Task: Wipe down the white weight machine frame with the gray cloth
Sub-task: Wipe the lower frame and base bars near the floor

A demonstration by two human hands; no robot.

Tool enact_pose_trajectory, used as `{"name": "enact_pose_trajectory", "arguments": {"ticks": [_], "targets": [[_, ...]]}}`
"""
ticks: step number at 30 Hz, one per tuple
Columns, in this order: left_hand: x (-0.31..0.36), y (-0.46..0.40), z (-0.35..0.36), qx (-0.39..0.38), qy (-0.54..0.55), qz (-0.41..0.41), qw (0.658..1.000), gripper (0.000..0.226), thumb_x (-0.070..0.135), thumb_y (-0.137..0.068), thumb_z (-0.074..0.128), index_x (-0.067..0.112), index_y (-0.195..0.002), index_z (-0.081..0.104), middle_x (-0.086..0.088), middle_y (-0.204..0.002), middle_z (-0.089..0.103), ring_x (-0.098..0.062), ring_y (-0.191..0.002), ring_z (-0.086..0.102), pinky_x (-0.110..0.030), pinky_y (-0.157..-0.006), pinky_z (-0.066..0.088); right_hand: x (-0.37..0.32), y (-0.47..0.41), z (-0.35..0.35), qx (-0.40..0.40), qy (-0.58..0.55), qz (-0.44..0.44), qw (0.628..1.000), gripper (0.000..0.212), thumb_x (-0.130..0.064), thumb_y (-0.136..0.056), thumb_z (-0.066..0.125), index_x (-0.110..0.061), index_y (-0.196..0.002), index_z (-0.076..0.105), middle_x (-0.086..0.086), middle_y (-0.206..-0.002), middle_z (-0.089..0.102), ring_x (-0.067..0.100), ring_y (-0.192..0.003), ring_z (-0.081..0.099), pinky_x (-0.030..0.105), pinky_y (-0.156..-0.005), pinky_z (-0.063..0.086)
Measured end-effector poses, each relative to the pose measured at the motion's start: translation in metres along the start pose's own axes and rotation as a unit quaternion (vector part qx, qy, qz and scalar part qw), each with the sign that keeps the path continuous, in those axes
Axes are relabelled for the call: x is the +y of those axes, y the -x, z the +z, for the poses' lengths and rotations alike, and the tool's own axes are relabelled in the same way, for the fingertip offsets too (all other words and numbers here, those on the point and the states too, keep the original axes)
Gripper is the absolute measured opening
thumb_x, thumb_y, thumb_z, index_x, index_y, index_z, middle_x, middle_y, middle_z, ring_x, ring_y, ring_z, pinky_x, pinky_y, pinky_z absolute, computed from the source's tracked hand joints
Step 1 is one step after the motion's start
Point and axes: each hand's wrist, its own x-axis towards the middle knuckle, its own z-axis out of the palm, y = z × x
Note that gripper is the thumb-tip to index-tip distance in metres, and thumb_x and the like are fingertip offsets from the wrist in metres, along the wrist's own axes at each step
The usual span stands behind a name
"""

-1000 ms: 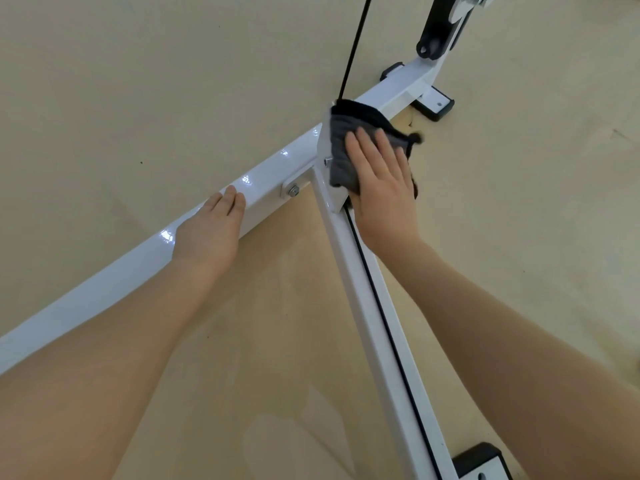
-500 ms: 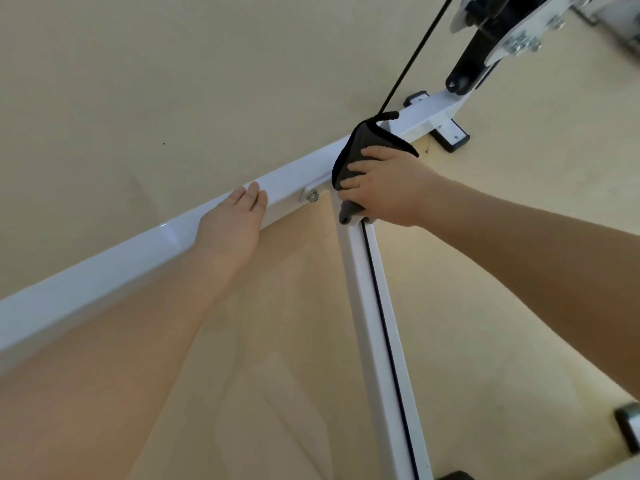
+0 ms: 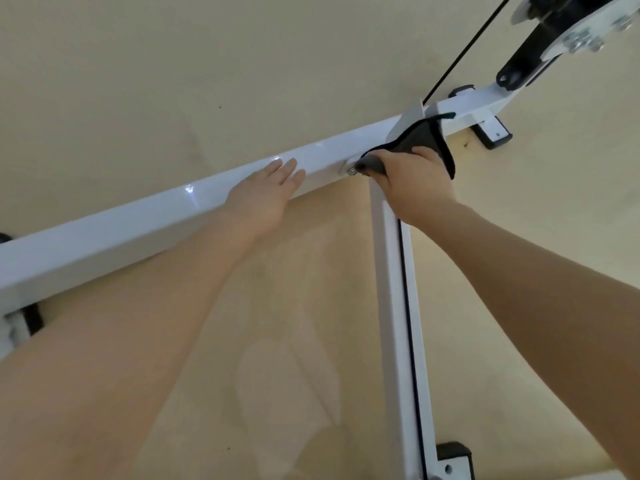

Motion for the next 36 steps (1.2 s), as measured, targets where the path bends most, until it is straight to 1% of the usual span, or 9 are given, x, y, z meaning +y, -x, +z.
{"name": "enact_pose_trajectory", "arguments": {"ticks": [6, 11, 16, 20, 23, 27, 30, 32, 36], "targets": [[-0.050, 0.120, 0.025, 0.012, -0.028, -0.039, 0.999, 0.061, -0.002, -0.091, 0.033, 0.012, -0.147, 0.013, -0.006, -0.156, -0.002, -0.020, -0.144, 0.002, -0.035, -0.114, 0.013, -0.081, 0.025, 0.029, 0.032, -0.397, 0.201, 0.895, 0.032, -0.035, -0.100, 0.032, -0.017, -0.118, 0.051, -0.008, -0.073, 0.048, 0.016, -0.065, 0.051, 0.030, -0.056, 0.043], [-0.070, 0.201, 0.016, 0.010, 0.012, -0.130, 0.991, 0.052, 0.000, -0.090, 0.041, 0.007, -0.141, 0.034, -0.009, -0.151, 0.026, -0.027, -0.134, 0.030, -0.041, -0.105, 0.030, -0.167, 0.042, 0.041, -0.022, -0.519, 0.171, 0.837, 0.034, -0.038, -0.099, 0.031, -0.020, -0.118, 0.052, -0.009, -0.070, 0.050, 0.010, -0.057, 0.050, 0.016, -0.036, 0.036], [-0.075, 0.276, 0.009, 0.097, 0.061, -0.233, 0.966, 0.040, -0.008, -0.083, 0.045, -0.003, -0.122, 0.054, -0.023, -0.116, 0.053, -0.040, -0.100, 0.052, -0.048, -0.079, 0.045, -0.273, 0.080, 0.061, -0.115, -0.520, 0.014, 0.846, 0.033, -0.028, -0.100, 0.033, -0.013, -0.124, 0.051, 0.007, -0.096, 0.062, 0.023, -0.084, 0.056, 0.024, -0.062, 0.032], [-0.082, 0.336, 0.029, 0.138, 0.074, -0.342, 0.926, 0.044, -0.002, -0.088, 0.049, -0.001, -0.131, 0.044, -0.019, -0.135, 0.043, -0.034, -0.122, 0.042, -0.033, -0.095, 0.032, -0.345, 0.107, 0.076, -0.194, -0.593, -0.022, 0.781, 0.034, -0.024, -0.100, 0.034, -0.009, -0.127, 0.049, 0.010, -0.114, 0.060, 0.026, -0.100, 0.056, 0.021, -0.069, 0.035], [-0.085, 0.362, 0.052, 0.099, 0.214, -0.430, 0.871, 0.053, 0.013, -0.095, 0.044, 0.010, -0.144, 0.026, -0.009, -0.148, 0.030, -0.022, -0.133, 0.033, -0.026, -0.103, 0.026, -0.388, 0.124, 0.091, -0.292, -0.599, -0.066, 0.742, 0.049, -0.024, -0.101, 0.034, -0.004, -0.144, 0.023, 0.016, -0.150, 0.027, 0.026, -0.135, 0.030, 0.032, -0.109, 0.025], [-0.083, 0.375, 0.072, 0.176, 0.453, -0.432, 0.760, 0.048, 0.012, -0.097, 0.040, 0.024, -0.143, 0.031, 0.008, -0.135, 0.048, -0.006, -0.118, 0.048, -0.022, -0.101, 0.037, -0.384, 0.154, 0.109, -0.298, -0.579, -0.085, 0.754, 0.060, -0.027, -0.100, 0.034, -0.009, -0.148, 0.002, 0.005, -0.157, -0.003, 0.015, -0.144, -0.001, 0.025, -0.113, 0.002], [-0.085, 0.381, 0.072, 0.199, 0.517, -0.402, 0.729, 0.046, 0.007, -0.098, 0.033, 0.045, -0.124, 0.041, 0.040, -0.102, 0.057, 0.016, -0.097, 0.055, -0.011, -0.081, 0.048, -0.362, 0.186, 0.118, -0.298, -0.625, -0.097, 0.715, 0.054, -0.021, -0.100, 0.036, -0.009, -0.148, 0.013, 0.003, -0.153, 0.021, 0.004, -0.135, 0.025, 0.005, -0.103, 0.015], [-0.085, 0.381, 0.074, 0.193, 0.534, -0.394, 0.723, 0.048, 0.005, -0.098, 0.033, 0.046, -0.123, 0.040, 0.042, -0.104, 0.054, 0.016, -0.101, 0.053, -0.008, -0.082, 0.045, -0.367, 0.186, 0.114, -0.279, -0.672, -0.073, 0.682, 0.038, -0.014, -0.098, 0.041, -0.012, -0.135, 0.034, -0.006, -0.121, 0.047, 0.002, -0.107, 0.048, -0.006, -0.084, 0.028], [-0.087, 0.382, 0.080, 0.170, 0.542, -0.394, 0.723, 0.051, 0.011, -0.098, 0.038, 0.044, -0.133, 0.022, 0.038, -0.111, 0.045, 0.024, -0.098, 0.048, 0.000, -0.081, 0.040, -0.397, 0.131, 0.111, -0.293, -0.689, 0.001, 0.662, 0.036, -0.020, -0.098, 0.042, -0.014, -0.134, 0.038, -0.001, -0.127, 0.049, 0.019, -0.123, 0.045, 0.031, -0.107, 0.035]]}}
